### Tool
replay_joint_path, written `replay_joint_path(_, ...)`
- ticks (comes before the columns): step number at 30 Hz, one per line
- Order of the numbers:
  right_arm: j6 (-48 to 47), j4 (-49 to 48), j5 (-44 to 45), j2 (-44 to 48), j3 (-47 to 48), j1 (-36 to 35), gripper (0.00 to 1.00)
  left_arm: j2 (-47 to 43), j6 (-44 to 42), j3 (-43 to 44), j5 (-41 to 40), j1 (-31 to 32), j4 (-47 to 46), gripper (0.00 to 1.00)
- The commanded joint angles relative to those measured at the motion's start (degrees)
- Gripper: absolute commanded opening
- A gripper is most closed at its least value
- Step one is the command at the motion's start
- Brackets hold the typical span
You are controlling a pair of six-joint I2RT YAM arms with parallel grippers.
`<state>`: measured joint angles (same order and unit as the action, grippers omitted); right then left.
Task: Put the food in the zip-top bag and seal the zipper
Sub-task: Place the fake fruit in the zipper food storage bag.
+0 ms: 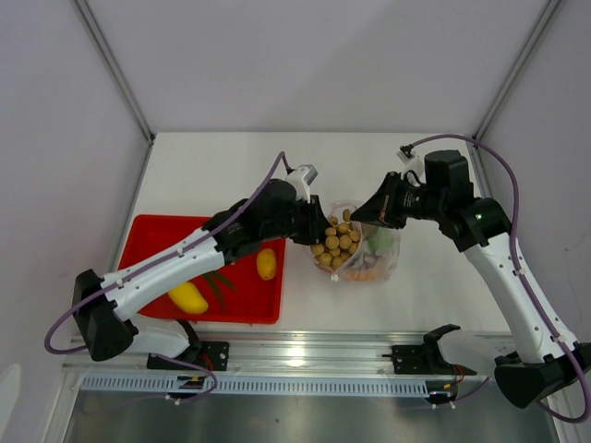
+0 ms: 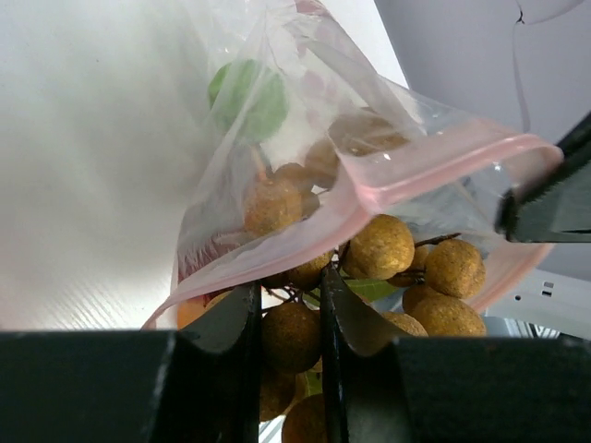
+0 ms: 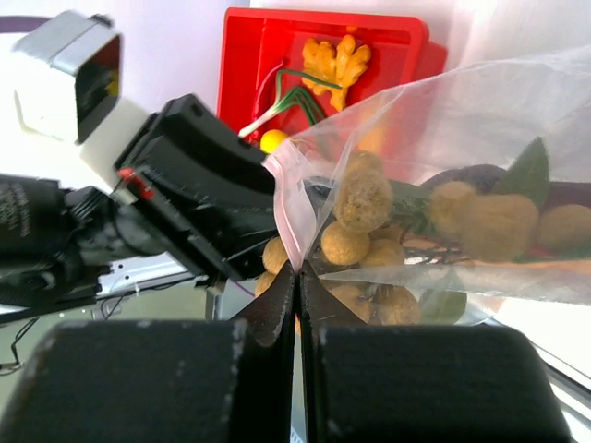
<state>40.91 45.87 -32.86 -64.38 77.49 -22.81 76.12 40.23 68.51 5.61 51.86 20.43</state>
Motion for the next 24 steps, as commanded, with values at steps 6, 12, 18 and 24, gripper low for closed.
replay_joint_path(6,-0.92,-0.87,2.89,1.01,1.96,-0.31,0.0,2.19,-4.63,9.08,-10.51,3.07,10.74,0.24)
replay_joint_path(12,-2.58,1.24,5.61,0.83,2.05,-0.31,0.0,5.97,-3.05,15.59,-17.47,5.09,16.49,0.25)
replay_joint_path(18,-4.08,3.17,7.9,0.75,2.66,-0.31,0.0,10.18,-7.0,22.97,-24.23,6.33,21.67,0.06)
replay_joint_path(24,-4.08,4.66,8.95,0.57,6.25,-0.57,0.0,18.53,-10.17,31.07,-24.33,6.33,26.33,0.01)
